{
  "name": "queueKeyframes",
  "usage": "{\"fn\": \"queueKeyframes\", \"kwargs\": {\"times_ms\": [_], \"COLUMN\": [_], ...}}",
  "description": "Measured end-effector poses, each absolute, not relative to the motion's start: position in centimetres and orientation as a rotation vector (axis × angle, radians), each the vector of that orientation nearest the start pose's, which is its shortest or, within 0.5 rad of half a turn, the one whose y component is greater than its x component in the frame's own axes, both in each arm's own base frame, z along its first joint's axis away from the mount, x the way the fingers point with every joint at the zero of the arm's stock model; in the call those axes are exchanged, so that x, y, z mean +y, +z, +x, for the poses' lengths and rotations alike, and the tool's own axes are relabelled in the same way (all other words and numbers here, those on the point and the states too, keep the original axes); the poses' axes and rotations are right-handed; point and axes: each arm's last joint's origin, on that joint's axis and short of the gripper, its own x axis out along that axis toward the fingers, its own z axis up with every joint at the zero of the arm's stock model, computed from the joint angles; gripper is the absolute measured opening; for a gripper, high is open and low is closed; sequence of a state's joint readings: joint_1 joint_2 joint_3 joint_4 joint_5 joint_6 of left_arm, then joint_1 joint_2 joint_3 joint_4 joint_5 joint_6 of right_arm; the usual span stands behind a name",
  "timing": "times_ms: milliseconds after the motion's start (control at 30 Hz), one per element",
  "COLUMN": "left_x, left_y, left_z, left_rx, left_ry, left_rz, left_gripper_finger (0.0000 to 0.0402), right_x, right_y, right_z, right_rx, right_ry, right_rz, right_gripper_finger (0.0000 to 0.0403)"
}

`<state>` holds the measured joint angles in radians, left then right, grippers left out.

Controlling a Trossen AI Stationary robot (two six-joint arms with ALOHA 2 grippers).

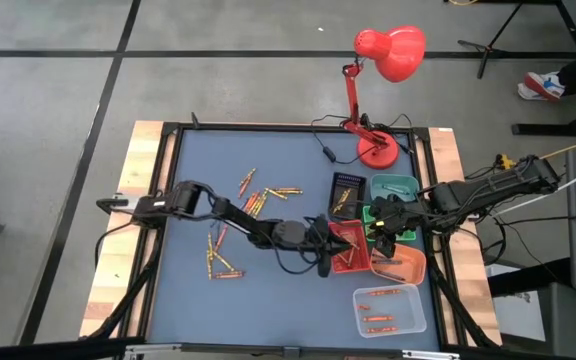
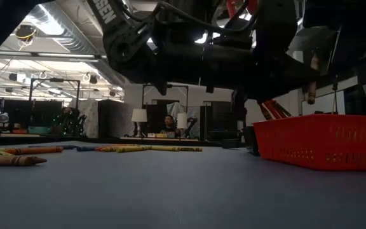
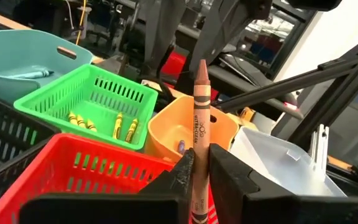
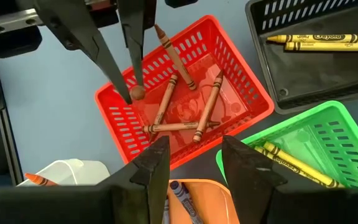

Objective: Sort crayons
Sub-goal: Put the brown crayon into the red basket, then put the yellow crayon into the black basket

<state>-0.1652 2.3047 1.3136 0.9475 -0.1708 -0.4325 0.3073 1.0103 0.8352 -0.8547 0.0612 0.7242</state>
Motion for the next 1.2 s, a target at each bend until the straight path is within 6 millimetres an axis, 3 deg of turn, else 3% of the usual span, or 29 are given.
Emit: {"fn": "queueKeyframes", "kwargs": {"times_ms": [400, 700, 1000, 1200], "left_x": [-7.3, -7.0, -6.2, -5.4], "left_y": [12.1, 12.1, 12.1, 14.1], "left_z": [47.2, 47.2, 47.3, 47.2], "left_rx": [0.064, 0.062, 0.066, 0.094], "left_ry": [0.025, 0.030, -0.024, -0.066], "left_rz": [-0.421, -0.419, -0.179, -0.165], "left_gripper_finger": [0.0070, 0.0072, 0.0073, 0.0073], "right_x": [5.3, 5.3, 5.3, 5.3], "right_y": [26.1, 26.1, 26.1, 26.1], "right_z": [17.3, 17.3, 17.3, 17.3], "right_rx": [1.037, 1.037, 1.037, 1.037], "right_ry": [-0.151, -0.151, -0.151, -0.151], "right_rz": [0.468, 0.468, 0.468, 0.468], "right_gripper_finger": [0.0145, 0.0145, 0.0145, 0.0145]}}
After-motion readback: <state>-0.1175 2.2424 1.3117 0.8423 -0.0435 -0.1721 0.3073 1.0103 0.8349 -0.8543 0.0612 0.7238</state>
